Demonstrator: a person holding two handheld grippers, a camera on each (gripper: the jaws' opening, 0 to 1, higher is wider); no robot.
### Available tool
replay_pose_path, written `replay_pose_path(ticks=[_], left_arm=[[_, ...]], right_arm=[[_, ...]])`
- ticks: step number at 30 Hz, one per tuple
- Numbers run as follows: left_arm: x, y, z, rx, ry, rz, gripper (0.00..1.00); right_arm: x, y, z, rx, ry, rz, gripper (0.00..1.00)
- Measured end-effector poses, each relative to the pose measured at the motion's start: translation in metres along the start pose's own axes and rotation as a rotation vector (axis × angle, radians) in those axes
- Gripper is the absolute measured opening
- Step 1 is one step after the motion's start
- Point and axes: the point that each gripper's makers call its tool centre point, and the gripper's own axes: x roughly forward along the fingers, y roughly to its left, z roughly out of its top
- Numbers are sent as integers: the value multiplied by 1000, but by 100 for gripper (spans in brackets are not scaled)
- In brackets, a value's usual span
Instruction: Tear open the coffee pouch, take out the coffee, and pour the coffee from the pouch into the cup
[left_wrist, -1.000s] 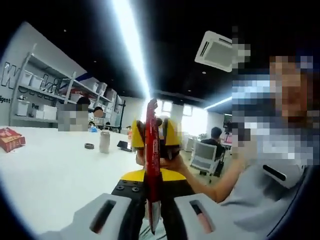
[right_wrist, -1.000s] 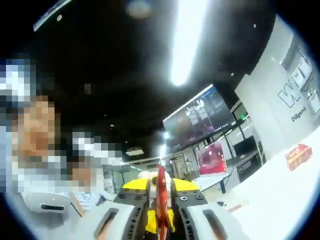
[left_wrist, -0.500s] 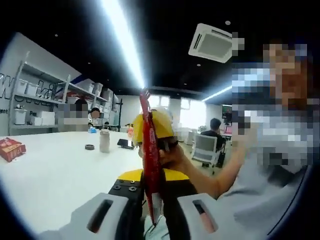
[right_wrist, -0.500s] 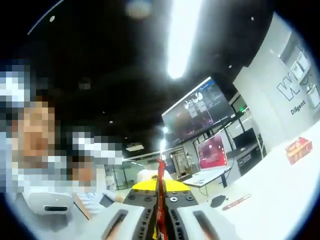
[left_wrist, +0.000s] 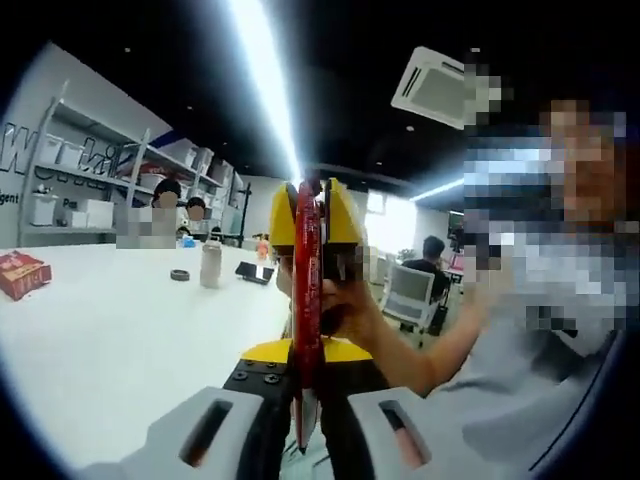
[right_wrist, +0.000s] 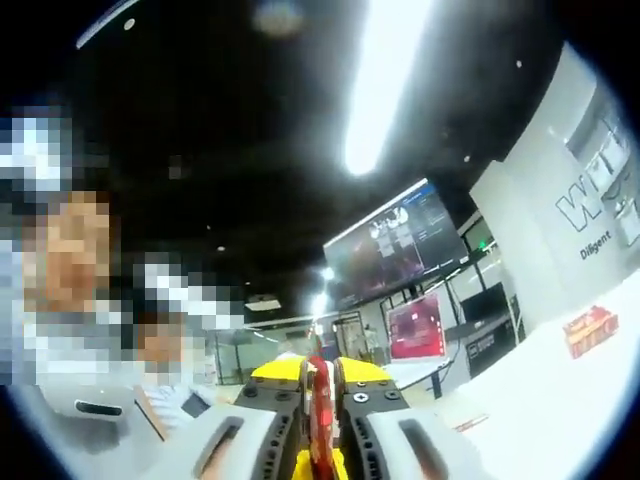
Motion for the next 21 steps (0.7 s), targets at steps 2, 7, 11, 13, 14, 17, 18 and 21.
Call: replay_pose_path(ticks=[2, 7, 11, 13, 14, 17, 18, 21], left_arm=[[1, 1, 0, -2, 3, 2, 11], [0, 2, -1, -5, 7, 5, 11], [0, 1, -1, 4, 9, 4, 12], [1, 0, -2, 38, 11, 2, 14], [2, 2, -2, 64, 11, 10, 15], [2, 3, -4, 113, 15, 19, 16], [2, 4, -4, 119, 18, 19, 17], [2, 3, -4, 129, 23, 16, 17]], right_arm=[[0, -1, -2, -6, 1, -3, 9], [0, -1, -5, -4, 10, -3, 9], [1, 0, -5, 10, 25, -6, 4], [0, 0, -6, 17, 35, -13, 3], [0, 0, -6, 20, 37, -16, 2], [1, 0, -8, 36, 43, -16, 2], [0, -1, -8, 39, 43, -17, 1], [1, 0, -8, 44, 43, -14, 1]])
